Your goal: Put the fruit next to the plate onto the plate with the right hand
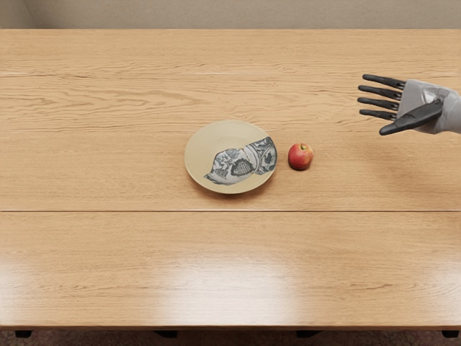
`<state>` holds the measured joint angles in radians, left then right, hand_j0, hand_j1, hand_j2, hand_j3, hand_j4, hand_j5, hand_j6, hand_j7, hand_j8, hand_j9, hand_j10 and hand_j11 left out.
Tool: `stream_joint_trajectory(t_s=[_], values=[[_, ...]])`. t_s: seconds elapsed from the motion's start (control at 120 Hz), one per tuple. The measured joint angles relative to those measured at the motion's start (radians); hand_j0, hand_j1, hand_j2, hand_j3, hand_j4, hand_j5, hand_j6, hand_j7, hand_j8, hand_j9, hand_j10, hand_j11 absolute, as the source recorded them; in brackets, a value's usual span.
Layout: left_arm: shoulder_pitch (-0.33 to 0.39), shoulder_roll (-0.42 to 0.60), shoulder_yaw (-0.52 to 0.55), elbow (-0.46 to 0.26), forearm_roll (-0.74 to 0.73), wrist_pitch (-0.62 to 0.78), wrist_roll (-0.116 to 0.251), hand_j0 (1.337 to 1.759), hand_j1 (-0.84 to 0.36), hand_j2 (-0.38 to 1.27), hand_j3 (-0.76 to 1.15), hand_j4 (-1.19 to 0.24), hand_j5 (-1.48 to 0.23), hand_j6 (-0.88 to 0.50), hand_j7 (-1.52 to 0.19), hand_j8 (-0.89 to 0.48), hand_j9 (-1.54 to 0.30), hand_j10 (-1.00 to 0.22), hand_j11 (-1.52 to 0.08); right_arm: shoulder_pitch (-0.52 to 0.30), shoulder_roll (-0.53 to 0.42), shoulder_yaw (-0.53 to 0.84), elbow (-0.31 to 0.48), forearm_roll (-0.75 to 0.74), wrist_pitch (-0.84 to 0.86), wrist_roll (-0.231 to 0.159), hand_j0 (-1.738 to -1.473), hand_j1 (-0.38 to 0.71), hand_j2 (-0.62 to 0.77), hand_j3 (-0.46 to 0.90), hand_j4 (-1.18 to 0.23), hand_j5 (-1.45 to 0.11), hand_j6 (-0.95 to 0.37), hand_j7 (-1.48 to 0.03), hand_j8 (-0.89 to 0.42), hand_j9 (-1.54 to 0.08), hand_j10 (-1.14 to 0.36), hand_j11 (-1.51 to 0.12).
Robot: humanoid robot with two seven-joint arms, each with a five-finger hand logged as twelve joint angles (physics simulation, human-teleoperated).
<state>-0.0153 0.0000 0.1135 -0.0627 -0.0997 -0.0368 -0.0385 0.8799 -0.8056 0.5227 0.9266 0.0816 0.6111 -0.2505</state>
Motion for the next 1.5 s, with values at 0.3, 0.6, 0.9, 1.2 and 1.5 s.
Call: stream_joint_trajectory(t_s=[0.3, 0.6, 0.9, 1.2, 1.5], values=[[0.0, 0.0, 0.0, 0.0, 0.0, 0.0, 0.0, 1.658, 0.07, 0.05, 0.0, -0.23, -0.3, -0.23, -0.3, -0.23, -0.3, -0.23, -0.3, 0.05, -0.079, 0.079, 0.081, -0.167, 0.0, -0.096, -1.658, -0.31, -0.01, 0.0, -0.03, -0.05, -0.03, -0.05, -0.03, -0.05, -0.03, -0.05], [0.0, 0.0, 0.0, 0.0, 0.0, 0.0, 0.0, 1.658, 0.07, 0.05, 0.0, -0.23, -0.3, -0.23, -0.3, -0.23, -0.3, -0.23, -0.3, 0.055, -0.153, 0.123, 0.507, -0.729, -0.255, -0.216, -1.658, -0.31, -0.01, 0.0, -0.04, -0.05, -0.04, -0.05, -0.04, -0.05, -0.04, -0.05], [0.0, 0.0, 0.0, 0.0, 0.0, 0.0, 0.0, 1.658, 0.07, 0.05, 0.0, -0.23, -0.3, -0.23, -0.3, -0.23, -0.3, -0.23, -0.3, 0.107, -0.016, -0.082, 0.628, -0.899, -0.645, -0.33, -1.658, -0.31, -0.01, 0.0, -0.04, -0.05, -0.04, -0.05, -0.04, -0.05, -0.04, -0.05], [0.0, 0.0, 0.0, 0.0, 0.0, 0.0, 0.0, 1.658, 0.07, 0.05, 0.0, -0.23, -0.3, -0.23, -0.3, -0.23, -0.3, -0.23, -0.3, 0.202, 0.183, -0.268, 0.568, -0.946, -0.835, -0.359, -1.658, -0.3, -0.01, 0.0, -0.04, -0.05, -0.04, -0.05, -0.04, -0.05, -0.04, -0.05], [0.0, 0.0, 0.0, 0.0, 0.0, 0.0, 0.0, 1.658, 0.07, 0.05, 0.0, -0.23, -0.3, -0.23, -0.3, -0.23, -0.3, -0.23, -0.3, 0.236, 0.277, -0.378, 0.491, -0.968, -0.919, -0.36, -1.658, -0.3, -0.01, 0.0, -0.04, -0.05, -0.04, -0.05, -0.04, -0.05, -0.04, -0.05]])
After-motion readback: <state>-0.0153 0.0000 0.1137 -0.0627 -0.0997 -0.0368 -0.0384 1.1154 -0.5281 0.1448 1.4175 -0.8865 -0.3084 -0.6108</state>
